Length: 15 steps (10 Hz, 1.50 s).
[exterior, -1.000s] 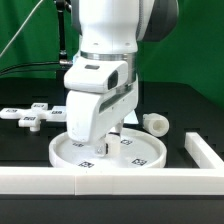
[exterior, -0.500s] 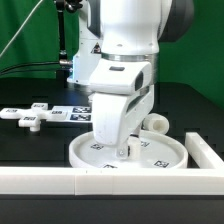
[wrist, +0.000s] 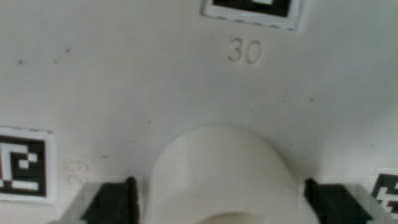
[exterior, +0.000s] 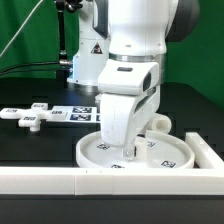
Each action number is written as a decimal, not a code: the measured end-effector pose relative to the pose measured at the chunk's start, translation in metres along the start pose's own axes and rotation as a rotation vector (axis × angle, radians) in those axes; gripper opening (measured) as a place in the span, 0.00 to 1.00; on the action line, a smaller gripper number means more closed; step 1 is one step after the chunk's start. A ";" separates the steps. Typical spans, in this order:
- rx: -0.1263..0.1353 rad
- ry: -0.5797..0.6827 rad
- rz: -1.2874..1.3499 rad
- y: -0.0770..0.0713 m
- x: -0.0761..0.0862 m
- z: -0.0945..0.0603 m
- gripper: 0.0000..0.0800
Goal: Assemble round table
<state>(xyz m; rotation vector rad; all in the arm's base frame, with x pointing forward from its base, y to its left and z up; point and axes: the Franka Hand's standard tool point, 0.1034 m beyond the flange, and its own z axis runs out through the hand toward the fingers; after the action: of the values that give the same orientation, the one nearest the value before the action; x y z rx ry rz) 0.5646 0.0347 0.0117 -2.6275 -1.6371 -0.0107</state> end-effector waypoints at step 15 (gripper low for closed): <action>-0.019 -0.018 0.519 -0.068 0.020 -0.043 0.81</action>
Offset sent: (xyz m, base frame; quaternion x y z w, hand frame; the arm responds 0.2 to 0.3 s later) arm -0.0125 -0.0210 0.0211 -0.0106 -0.0241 0.0391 0.9989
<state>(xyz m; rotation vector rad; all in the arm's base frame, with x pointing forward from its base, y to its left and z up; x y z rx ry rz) 0.5131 0.0812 0.0577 -2.9837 -0.9152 0.0162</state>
